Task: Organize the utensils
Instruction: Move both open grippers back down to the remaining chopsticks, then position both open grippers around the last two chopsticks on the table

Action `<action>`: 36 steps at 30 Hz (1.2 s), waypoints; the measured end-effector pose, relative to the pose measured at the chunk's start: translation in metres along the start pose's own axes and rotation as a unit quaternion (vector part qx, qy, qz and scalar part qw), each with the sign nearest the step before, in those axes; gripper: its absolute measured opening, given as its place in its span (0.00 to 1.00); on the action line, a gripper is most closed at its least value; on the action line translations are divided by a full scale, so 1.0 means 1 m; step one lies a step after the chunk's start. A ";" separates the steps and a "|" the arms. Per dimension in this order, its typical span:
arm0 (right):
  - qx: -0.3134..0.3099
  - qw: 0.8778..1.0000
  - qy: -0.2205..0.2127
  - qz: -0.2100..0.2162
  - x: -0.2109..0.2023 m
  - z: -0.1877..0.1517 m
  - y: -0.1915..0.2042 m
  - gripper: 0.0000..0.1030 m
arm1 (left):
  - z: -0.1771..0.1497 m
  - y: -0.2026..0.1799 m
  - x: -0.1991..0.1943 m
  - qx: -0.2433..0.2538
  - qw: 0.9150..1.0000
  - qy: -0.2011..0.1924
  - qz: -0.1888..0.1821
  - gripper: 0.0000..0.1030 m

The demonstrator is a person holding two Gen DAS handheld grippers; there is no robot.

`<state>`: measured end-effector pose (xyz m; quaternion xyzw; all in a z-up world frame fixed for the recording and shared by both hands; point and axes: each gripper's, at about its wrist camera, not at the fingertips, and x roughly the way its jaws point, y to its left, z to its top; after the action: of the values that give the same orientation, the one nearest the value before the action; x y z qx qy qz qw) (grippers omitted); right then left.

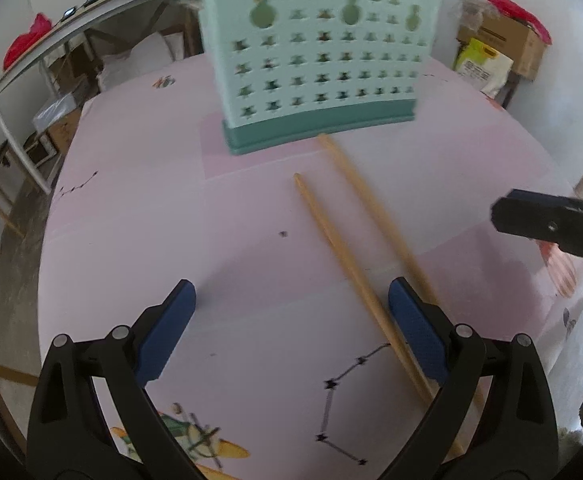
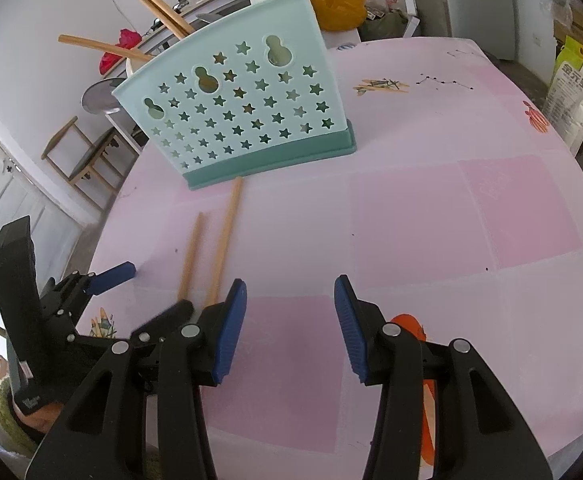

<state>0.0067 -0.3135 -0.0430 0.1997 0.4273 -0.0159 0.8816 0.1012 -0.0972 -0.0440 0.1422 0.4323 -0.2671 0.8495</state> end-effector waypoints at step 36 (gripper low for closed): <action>-0.001 1.000 0.011 -0.020 -0.003 -0.007 -0.003 0.53 | -0.008 0.007 -0.008 -0.009 1.000 0.004 0.002 0.92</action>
<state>-0.0010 -0.3143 -0.0451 0.1902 0.4407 -0.0310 0.8767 0.0961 -0.0855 -0.0418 0.1368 0.4375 -0.2609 0.8496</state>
